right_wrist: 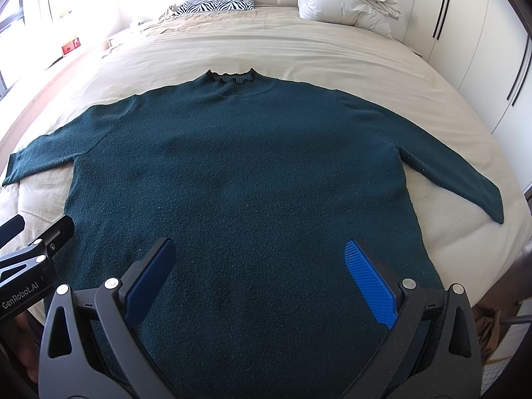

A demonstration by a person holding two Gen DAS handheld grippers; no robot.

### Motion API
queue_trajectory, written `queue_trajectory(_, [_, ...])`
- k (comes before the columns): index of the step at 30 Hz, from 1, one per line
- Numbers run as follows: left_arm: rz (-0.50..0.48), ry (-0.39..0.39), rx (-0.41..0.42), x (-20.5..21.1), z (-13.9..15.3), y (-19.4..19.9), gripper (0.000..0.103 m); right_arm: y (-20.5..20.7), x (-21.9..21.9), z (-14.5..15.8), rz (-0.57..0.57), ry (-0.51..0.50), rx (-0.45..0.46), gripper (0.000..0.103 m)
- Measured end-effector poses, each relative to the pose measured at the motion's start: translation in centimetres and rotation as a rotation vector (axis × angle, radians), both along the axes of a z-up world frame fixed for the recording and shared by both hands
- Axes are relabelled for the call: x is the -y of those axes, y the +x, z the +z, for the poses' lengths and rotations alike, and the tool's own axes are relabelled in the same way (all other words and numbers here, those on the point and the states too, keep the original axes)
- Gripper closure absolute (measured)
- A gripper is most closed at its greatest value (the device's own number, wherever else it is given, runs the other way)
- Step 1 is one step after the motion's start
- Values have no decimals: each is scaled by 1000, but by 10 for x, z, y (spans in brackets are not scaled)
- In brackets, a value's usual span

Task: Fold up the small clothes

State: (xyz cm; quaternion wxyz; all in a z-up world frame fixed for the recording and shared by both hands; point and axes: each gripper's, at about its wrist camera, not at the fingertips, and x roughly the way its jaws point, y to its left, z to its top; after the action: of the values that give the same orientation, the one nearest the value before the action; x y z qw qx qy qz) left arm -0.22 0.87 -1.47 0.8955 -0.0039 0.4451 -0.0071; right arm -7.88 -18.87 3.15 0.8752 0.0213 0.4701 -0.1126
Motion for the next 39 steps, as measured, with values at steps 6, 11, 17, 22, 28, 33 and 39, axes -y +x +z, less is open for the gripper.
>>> queue_trajectory(6, [1, 0, -4, -1, -3, -1, 0, 0, 0, 0, -1, 0, -1, 0])
queue_trajectory(11, [2, -5, -15, -1, -5, -1, 0, 1, -1, -3, -1, 4, -4, 0])
queue_trajectory(17, [-1, -71, -35, -6, -7, 1, 0, 3, 2, -6, -3, 21, -3, 0])
queue_trajectory(22, [-15, -221, -88, -19, -11, 10, 0, 6, 17, -4, -30, 75, 29, 0])
queue_trajectory(28, [-64, -521, -108, -40, -18, 22, 0, 12, 33, 0, -42, 132, 66, 0])
queue_trajectory(33, [-65, -654, -171, -62, -25, 30, 0, 19, 28, -1, -8, 139, 67, 0])
queue_trajectory(39, [176, -885, -31, -171, -26, 38, 0, 29, 14, -6, 31, 120, 47, 0])
